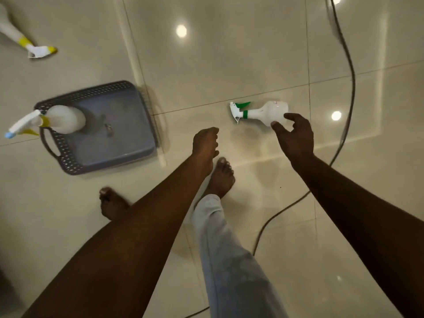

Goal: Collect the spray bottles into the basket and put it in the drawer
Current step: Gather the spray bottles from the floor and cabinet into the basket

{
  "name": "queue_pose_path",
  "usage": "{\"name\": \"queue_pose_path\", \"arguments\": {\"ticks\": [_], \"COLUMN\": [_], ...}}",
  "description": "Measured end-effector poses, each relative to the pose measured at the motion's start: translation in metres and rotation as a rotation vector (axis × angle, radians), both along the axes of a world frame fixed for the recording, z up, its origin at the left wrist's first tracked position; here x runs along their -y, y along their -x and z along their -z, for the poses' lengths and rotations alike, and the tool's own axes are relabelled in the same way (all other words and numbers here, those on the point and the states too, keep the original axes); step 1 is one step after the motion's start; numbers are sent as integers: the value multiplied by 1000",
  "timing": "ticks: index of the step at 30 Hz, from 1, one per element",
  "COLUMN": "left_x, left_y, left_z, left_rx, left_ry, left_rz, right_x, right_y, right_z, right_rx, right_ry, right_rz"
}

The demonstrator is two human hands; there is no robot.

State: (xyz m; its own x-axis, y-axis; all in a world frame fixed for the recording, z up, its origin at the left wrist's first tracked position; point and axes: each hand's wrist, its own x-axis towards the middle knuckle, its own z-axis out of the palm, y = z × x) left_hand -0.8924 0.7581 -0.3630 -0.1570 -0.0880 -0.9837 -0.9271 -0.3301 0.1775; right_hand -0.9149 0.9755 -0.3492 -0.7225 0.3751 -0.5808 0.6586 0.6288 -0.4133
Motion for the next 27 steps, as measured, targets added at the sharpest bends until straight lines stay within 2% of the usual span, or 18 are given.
{"name": "queue_pose_path", "arguments": {"ticks": [6,9,12,16,23,27], "left_x": [-35,-42,-47,-55,-52,-31], "left_y": [39,54,65,77,88,79], "left_z": [50,75,95,110,116,89], "left_rx": [-44,3,52,55,-3,-57], "left_ry": [58,74,68,44,-5,6], "left_rz": [117,177,150,141,52,-31], "right_x": [-39,-38,-30,-27,-28,-13], "right_y": [35,47,51,54,63,60], "right_z": [63,93,120,143,132,100], "right_rx": [69,109,121,118,103,87], "right_ry": [-1,49,106,67,92,178], "right_rz": [-40,11,77,116,199,265]}}
